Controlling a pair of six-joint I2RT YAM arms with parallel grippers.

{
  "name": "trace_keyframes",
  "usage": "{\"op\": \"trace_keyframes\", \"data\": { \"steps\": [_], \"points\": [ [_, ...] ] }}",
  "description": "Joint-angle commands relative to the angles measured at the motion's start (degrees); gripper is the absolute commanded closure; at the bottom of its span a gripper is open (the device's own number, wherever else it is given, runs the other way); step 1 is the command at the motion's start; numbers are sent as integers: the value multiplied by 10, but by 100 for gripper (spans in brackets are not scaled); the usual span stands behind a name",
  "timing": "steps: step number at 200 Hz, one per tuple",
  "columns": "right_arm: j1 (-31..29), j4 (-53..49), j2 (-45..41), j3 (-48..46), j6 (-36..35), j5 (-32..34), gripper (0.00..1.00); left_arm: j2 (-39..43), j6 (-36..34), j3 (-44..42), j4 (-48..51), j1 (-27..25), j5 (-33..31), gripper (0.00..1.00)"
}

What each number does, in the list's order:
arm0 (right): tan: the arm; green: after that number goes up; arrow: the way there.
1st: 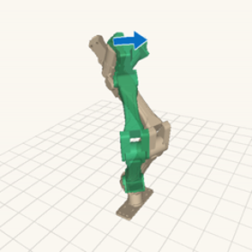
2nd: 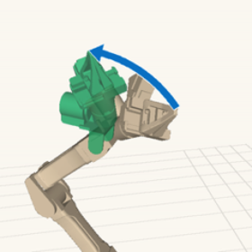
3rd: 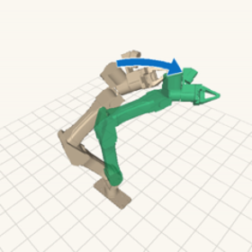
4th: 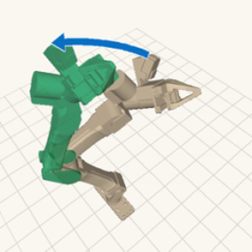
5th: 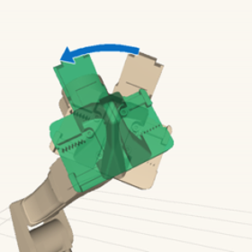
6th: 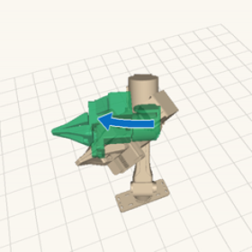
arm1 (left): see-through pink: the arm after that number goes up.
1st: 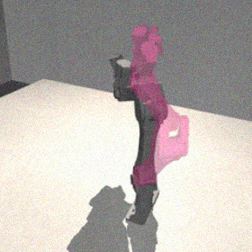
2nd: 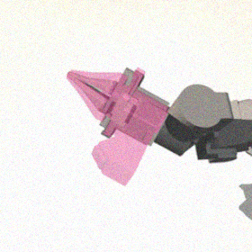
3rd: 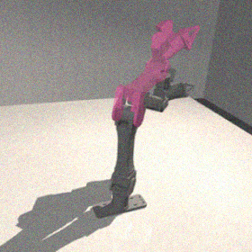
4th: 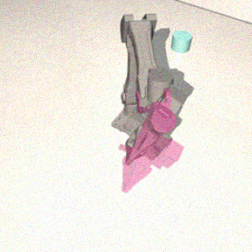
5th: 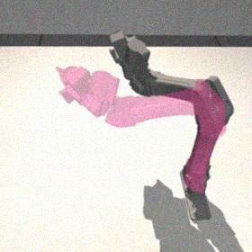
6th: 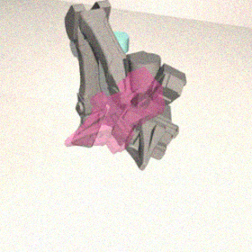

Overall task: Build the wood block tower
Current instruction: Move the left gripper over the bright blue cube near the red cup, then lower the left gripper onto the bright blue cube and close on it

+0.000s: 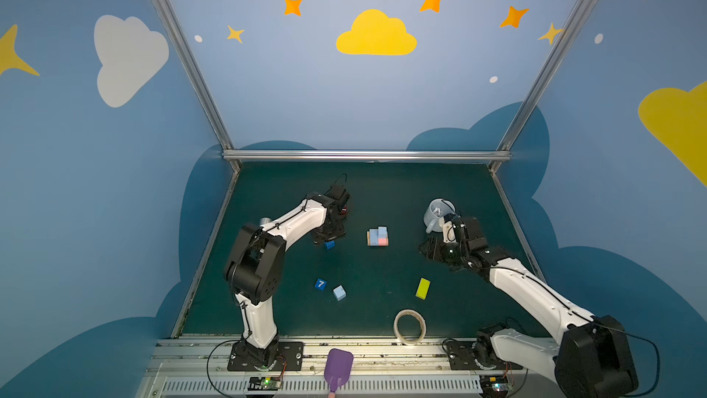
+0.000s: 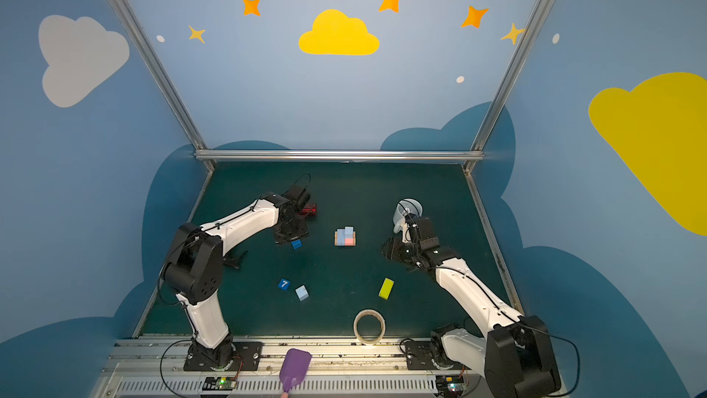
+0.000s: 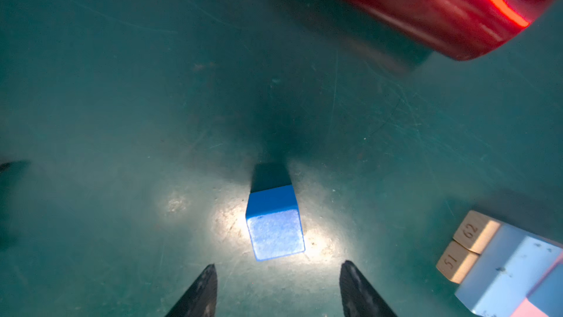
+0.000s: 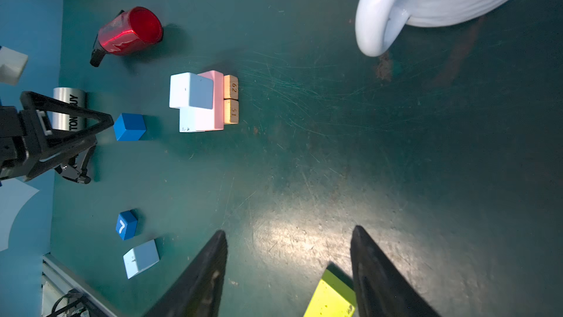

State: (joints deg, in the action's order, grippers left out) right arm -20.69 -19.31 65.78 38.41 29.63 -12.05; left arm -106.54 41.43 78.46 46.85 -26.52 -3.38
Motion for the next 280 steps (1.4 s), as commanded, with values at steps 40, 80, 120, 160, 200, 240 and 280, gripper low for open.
{"op": "trace_keyframes", "data": {
  "steps": [40, 80, 120, 160, 200, 240, 280],
  "points": [
    [2, -8, -4, 13, 2, 4, 37, -19, 0, 17, 0, 7, 6, 37],
    [2, 0, 7, 14, 1, -4, 37, -34, -2, 25, 2, 8, 12, 38],
    [3, 0, 9, 12, -1, -2, 37, -49, -3, 33, 8, 7, 9, 39],
    [2, 4, 10, 8, -1, 0, 37, -59, -3, 35, 14, 7, -1, 45],
    [2, 8, 10, 6, 0, -1, 37, -65, -4, 36, 19, 8, -6, 48],
    [2, 12, 11, 3, 2, -3, 37, -69, -4, 40, 21, 7, -6, 51],
    [3, 11, 10, 3, 2, -3, 37, -76, -5, 44, 24, 7, -5, 53]
  ]
}}
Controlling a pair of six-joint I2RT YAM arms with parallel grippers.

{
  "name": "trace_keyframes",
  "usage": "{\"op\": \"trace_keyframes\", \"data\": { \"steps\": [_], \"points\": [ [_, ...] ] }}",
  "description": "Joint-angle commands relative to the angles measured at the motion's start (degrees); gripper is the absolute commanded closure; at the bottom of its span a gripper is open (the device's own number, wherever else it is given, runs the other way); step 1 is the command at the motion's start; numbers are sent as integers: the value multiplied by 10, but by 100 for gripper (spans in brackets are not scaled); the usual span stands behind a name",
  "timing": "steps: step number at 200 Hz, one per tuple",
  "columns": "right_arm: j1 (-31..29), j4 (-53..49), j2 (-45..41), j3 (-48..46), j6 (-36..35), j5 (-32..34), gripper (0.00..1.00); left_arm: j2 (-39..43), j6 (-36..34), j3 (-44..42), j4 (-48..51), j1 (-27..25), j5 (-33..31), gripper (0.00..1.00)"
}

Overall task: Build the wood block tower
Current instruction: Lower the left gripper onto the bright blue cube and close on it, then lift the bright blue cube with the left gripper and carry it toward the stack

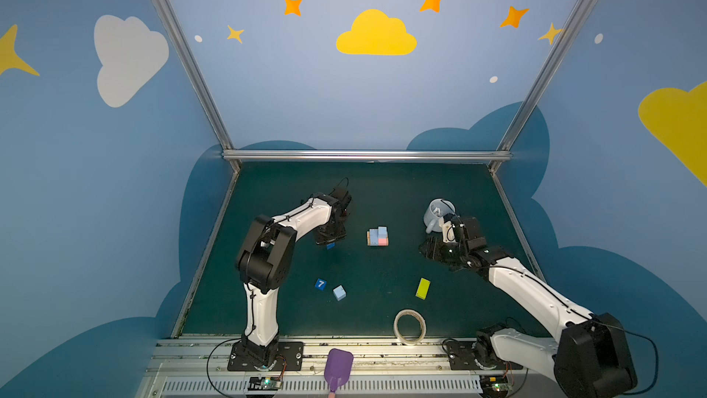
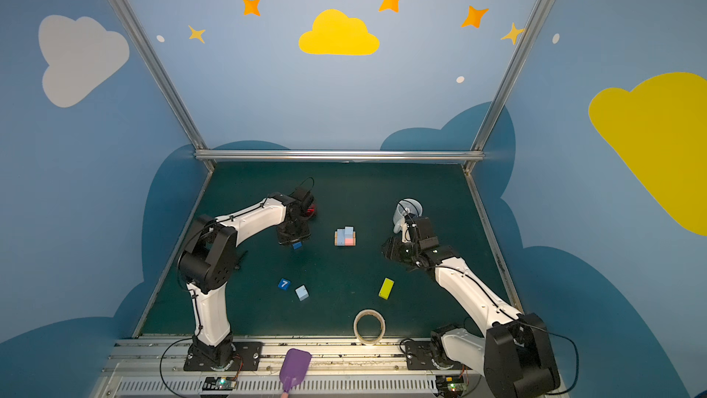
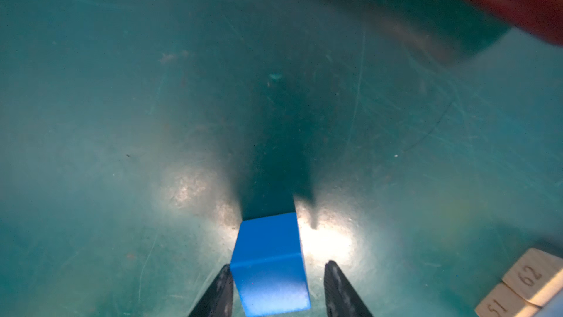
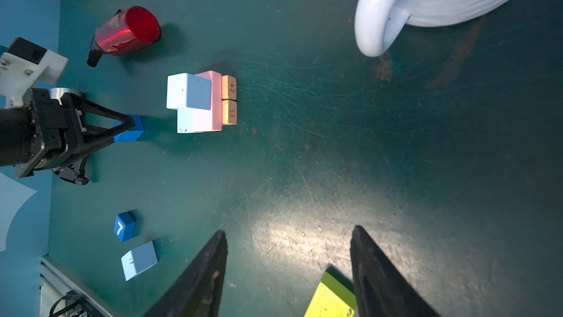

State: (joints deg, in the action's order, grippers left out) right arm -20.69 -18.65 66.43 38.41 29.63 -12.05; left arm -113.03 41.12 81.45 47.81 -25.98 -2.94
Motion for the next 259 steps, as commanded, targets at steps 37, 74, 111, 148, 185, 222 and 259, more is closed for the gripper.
{"op": "trace_keyframes", "data": {
  "steps": [37, 74, 111, 148, 185, 222, 259],
  "points": [
    [2, 4, 2, 3, 2, -2, 37, -10, -3, 13, 12, 2, -8, 57],
    [3, 5, 3, 3, 3, -2, 37, -10, -2, 10, 12, 2, -9, 62],
    [2, 5, 4, 3, 2, -2, 37, -9, -4, 13, 14, 1, -9, 73],
    [2, 6, 5, 4, 3, -3, 37, -6, -14, 26, 25, -1, -8, 83],
    [3, 8, 6, 3, 1, -3, 37, -3, -38, 58, 41, -13, -7, 86],
    [3, 13, 9, 3, 1, -4, 37, -15, -60, 112, 66, -31, 1, 87],
    [3, 17, 11, 4, 0, -5, 37, -34, -67, 159, 74, -49, 24, 84]
  ]
}}
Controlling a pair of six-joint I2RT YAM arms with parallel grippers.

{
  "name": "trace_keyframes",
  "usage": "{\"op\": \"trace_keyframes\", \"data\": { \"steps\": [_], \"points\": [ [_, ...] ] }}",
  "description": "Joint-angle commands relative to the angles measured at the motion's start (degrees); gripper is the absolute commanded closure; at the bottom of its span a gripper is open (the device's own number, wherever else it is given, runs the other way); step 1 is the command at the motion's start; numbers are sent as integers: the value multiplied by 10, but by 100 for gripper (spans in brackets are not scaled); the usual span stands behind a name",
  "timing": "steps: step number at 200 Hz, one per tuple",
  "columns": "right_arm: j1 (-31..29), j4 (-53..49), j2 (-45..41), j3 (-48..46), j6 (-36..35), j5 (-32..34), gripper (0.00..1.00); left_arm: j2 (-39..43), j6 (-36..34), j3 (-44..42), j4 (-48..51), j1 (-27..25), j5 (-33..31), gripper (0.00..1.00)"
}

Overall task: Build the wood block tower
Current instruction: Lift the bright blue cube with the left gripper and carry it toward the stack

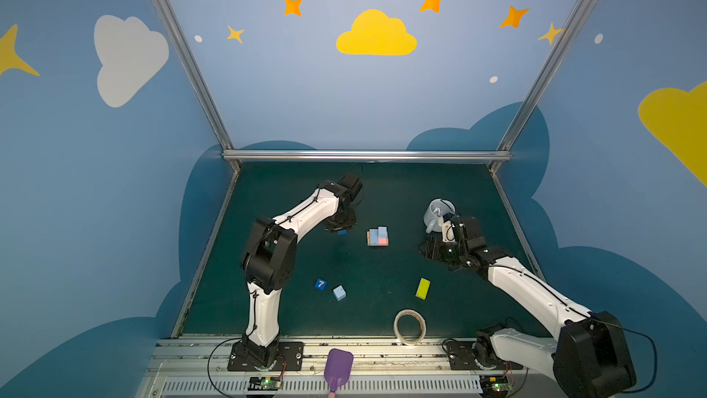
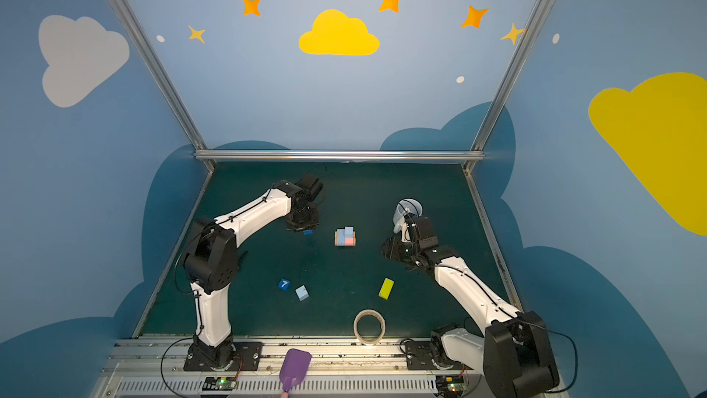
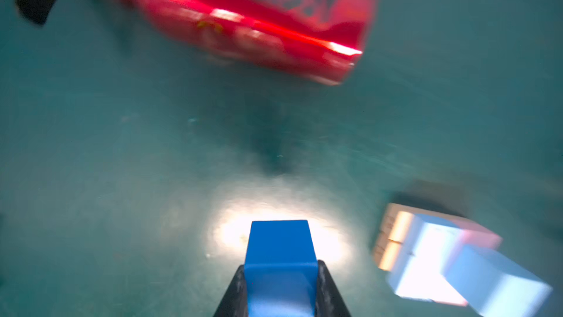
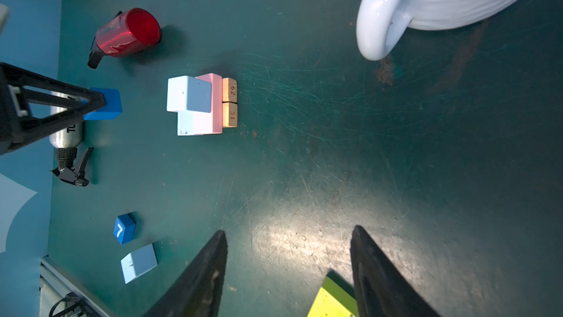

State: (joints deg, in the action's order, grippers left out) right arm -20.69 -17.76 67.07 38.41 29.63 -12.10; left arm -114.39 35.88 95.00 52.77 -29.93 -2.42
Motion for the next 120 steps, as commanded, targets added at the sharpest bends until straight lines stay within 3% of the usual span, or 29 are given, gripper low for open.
{"op": "trace_keyframes", "data": {
  "steps": [1, 120],
  "points": [
    [3, 9, 5, 4, 0, -4, 37, -21, -14, 24, 24, -10, 19, 84],
    [4, 14, 10, 3, -4, -9, 37, -120, -33, 171, 75, -66, 43, 84]
  ]
}}
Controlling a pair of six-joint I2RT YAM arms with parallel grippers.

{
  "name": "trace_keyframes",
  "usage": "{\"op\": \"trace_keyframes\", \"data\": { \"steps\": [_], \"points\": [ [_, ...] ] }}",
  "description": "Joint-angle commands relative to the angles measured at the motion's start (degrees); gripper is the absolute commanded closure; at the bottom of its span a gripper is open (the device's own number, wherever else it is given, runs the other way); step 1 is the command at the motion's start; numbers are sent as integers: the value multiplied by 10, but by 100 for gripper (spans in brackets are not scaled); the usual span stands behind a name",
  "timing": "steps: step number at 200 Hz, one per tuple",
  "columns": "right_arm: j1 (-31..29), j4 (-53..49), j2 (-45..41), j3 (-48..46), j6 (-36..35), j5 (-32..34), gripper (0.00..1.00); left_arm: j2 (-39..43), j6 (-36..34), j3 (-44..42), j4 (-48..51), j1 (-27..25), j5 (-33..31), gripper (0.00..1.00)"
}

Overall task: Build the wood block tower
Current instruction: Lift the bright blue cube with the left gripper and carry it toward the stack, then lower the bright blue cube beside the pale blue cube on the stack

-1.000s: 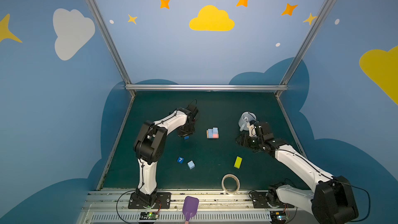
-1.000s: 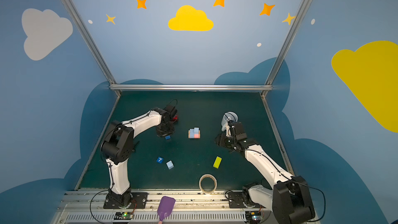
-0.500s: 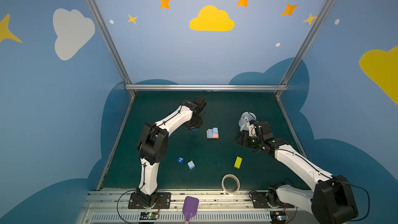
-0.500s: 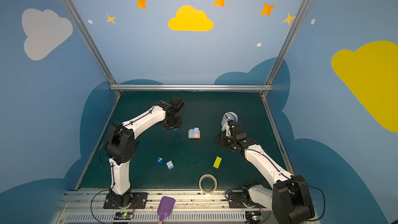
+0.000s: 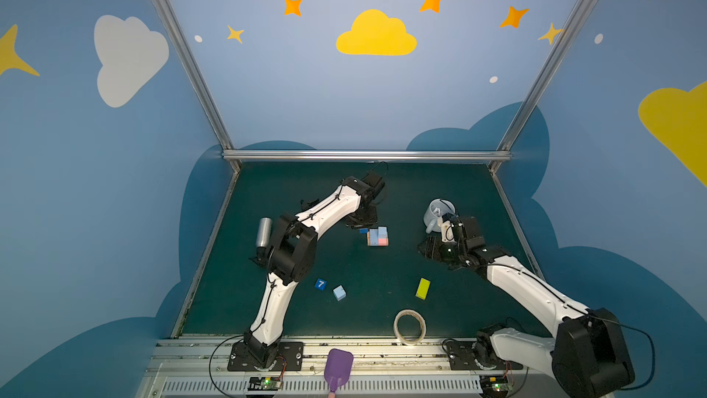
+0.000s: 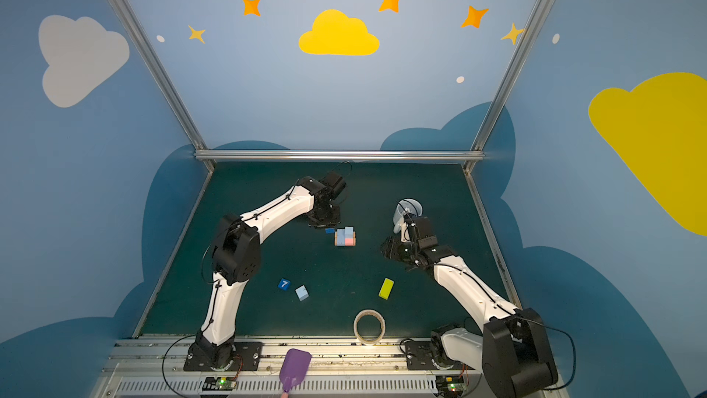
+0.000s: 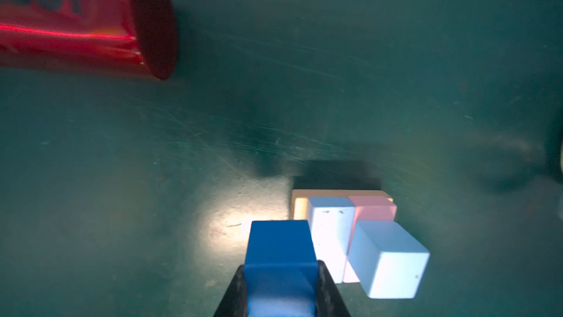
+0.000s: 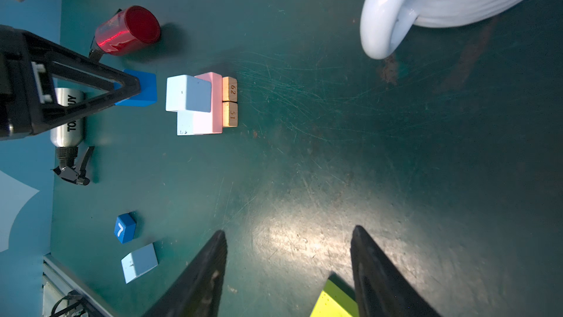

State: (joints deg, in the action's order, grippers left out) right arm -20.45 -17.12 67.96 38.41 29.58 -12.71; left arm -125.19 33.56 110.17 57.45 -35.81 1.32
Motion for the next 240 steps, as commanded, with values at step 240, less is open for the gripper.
{"op": "trace_keyframes", "data": {
  "steps": [240],
  "points": [
    [4, 13, 2, -17, -2, -8, 37, -54, -6, 64, 42, -29, 18, 77]
  ]
}}
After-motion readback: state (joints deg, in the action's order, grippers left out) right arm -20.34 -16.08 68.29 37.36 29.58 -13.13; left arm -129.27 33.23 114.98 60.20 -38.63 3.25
